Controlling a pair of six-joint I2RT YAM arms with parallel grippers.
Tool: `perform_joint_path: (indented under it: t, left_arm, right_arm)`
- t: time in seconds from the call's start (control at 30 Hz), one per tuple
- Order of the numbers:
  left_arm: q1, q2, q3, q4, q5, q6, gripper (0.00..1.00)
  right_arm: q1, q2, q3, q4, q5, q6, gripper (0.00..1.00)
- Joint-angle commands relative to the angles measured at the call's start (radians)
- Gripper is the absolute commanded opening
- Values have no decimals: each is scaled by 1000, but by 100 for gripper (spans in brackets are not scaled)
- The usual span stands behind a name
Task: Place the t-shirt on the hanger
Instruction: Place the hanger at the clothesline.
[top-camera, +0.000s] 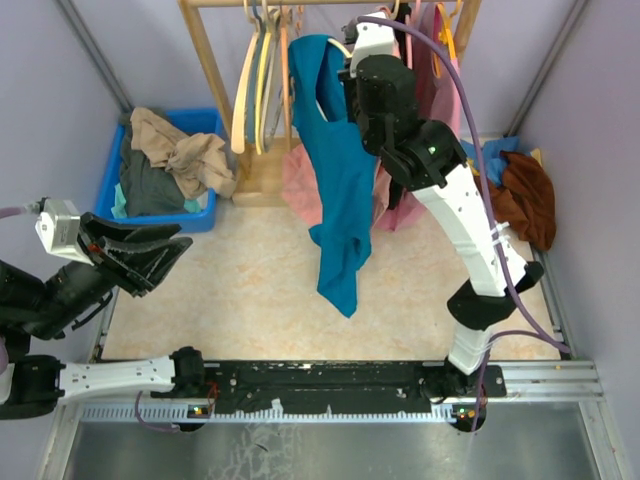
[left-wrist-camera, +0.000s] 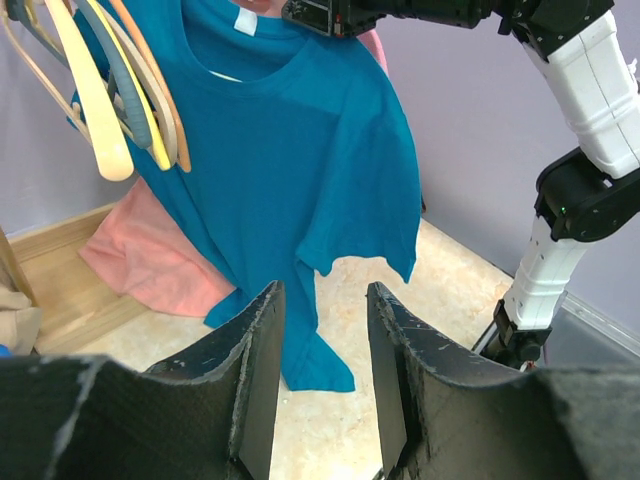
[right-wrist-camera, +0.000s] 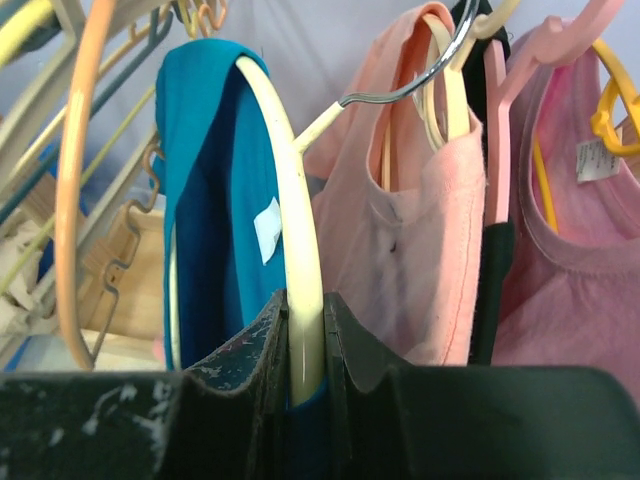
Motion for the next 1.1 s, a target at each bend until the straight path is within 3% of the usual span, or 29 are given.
perform_joint_path:
  t: [0.0,0.13,0.43,1.07]
  left_arm:
    - [2,-10,21,-5,-19,15,44]
    - [1,-1,24,-5,-14,18,45]
    - [2,16,6,0,0,8,45]
    - [1,10,-74,34,-19,-28,45]
  right_arm:
    - [-12,-98,-21,95,90,0,0]
    - [-13,-110,-10,71,114,-7,0]
    - [-66,-61,-21,253,-140,-44,0]
    - [-205,59,11,443,-347,-70,0]
